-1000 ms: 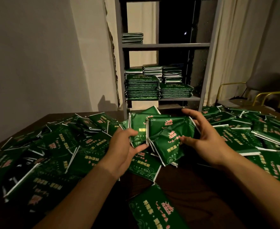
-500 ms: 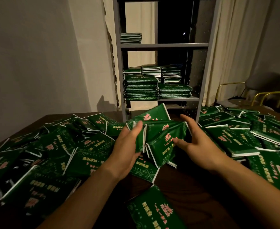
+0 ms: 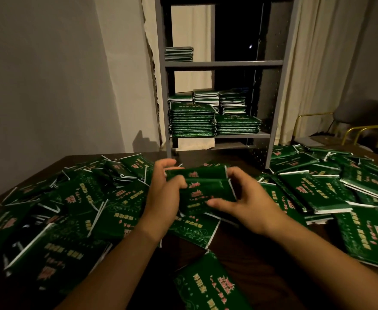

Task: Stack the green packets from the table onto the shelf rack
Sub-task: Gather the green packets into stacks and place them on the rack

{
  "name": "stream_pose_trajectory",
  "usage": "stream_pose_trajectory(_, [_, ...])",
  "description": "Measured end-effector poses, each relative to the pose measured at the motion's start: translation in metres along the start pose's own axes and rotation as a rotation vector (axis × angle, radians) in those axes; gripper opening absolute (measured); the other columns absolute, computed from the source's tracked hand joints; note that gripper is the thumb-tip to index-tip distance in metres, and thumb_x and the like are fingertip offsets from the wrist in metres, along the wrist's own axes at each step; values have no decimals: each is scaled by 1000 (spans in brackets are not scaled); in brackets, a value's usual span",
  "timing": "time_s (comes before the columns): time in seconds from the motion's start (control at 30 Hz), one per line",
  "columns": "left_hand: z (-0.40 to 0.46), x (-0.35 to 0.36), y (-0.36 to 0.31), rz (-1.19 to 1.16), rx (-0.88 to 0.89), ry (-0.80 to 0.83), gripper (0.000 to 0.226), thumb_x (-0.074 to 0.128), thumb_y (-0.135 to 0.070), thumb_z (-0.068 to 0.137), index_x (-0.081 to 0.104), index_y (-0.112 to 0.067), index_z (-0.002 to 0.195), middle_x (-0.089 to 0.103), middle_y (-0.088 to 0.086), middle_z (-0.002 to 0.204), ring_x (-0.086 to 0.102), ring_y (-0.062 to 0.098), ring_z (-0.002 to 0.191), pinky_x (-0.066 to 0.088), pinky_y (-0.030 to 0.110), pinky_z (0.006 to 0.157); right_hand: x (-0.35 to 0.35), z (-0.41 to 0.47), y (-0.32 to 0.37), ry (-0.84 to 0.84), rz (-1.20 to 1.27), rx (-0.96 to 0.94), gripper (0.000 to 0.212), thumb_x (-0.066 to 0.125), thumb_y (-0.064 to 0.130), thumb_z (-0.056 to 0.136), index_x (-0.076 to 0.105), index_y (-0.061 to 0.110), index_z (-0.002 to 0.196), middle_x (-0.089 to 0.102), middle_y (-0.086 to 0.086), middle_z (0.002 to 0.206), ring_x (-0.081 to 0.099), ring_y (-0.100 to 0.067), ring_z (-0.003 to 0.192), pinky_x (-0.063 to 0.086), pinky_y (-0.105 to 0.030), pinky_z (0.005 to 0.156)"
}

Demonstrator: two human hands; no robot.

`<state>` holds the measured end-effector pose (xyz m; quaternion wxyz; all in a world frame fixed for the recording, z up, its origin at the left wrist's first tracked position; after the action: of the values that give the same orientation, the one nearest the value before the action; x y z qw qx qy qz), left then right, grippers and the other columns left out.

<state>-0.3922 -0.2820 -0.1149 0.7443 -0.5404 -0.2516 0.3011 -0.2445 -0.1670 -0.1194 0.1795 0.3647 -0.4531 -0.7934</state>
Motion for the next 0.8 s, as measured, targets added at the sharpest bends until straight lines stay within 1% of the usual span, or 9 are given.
stream_pose_trajectory(0.07, [1, 2, 3, 22, -14, -39, 42, 48, 5, 83, 52, -21, 116, 60, 6, 113, 63, 26, 102, 57, 46, 81, 4, -1, 0, 19, -40, -19, 78, 86, 22, 75, 41, 32, 138, 65, 12, 119, 64, -3, 111, 54, -32, 99])
stream_pose_trajectory(0.13, [1, 4, 4, 42, -1, -56, 42, 46, 9, 87, 54, -23, 114, 61, 4, 114, 62, 21, 101, 54, 38, 79, 1, 0, -1, 13, -20, -29, 87, 82, 19, 81, 29, 35, 147, 58, 12, 128, 62, -5, 115, 52, -30, 101])
stream_pose_trajectory(0.27, [1, 9, 5, 106, 7, -24, 19, 50, -14, 99, 65, -24, 105, 67, 1, 107, 65, 17, 96, 50, 30, 75, 7, -5, 3, 120, -121, -36, 78, 66, 11, 93, 20, 38, 150, 51, 21, 130, 53, 9, 118, 43, -16, 103])
stream_pose_trajectory(0.33, [1, 10, 8, 125, -36, 60, 12, 58, -22, 93, 68, -25, 99, 68, 4, 106, 67, 19, 94, 51, 31, 73, 9, -5, 3, 157, -175, -20, 75, 61, 8, 95, 18, 37, 149, 50, 14, 132, 52, 2, 120, 42, -21, 106])
stream_pose_trajectory(0.43, [-1, 6, 11, 213, -63, 176, 30, 66, -20, 80, 62, -32, 107, 67, 5, 110, 69, 19, 93, 55, 33, 71, 5, -4, 2, 122, -179, -26, 62, 56, 5, 96, 27, 33, 143, 55, 10, 130, 54, -5, 120, 44, -29, 106])
stream_pose_trajectory(0.53, [0, 3, 13, 246, -85, 147, 53, 65, 2, 86, 48, -32, 124, 64, 2, 113, 70, 14, 88, 59, 29, 68, 1, -4, 3, 101, -22, 28, 53, 55, -5, 96, 40, 29, 135, 63, 14, 119, 61, 5, 110, 51, -17, 91])
stream_pose_trajectory(0.6, [0, 4, 13, 179, -113, 137, 59, 68, -1, 86, 44, -32, 130, 64, 0, 117, 69, 12, 94, 59, 27, 74, -5, -4, 5, 63, 94, 74, 53, 56, -8, 95, 44, 26, 133, 66, 11, 114, 65, 4, 104, 52, -12, 81])
stream_pose_trajectory(0.7, [2, 8, 10, 151, -169, 96, 34, 74, -17, 82, 62, -22, 114, 74, 1, 105, 70, 22, 97, 54, 48, 95, -17, -1, 5, -37, 255, 126, 55, 62, -7, 91, 47, 27, 132, 66, 10, 111, 68, -1, 97, 55, -17, 75])
stream_pose_trajectory(0.8, [2, 15, 1, 43, -181, 137, 13, 72, -17, 88, 72, -19, 100, 78, 2, 96, 73, 26, 95, 54, 49, 96, -25, 0, 6, -110, 482, 212, 50, 65, -6, 88, 53, 19, 129, 73, 0, 107, 72, -15, 96, 57, -30, 80])
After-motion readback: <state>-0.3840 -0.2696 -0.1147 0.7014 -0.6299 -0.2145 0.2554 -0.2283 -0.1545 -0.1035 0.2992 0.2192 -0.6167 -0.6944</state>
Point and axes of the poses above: each hand's wrist, its own z-axis towards the middle knuckle, its own x-axis out of the palm, y = z × x, the point moved 3 cm from there along z, towards the middle knuckle
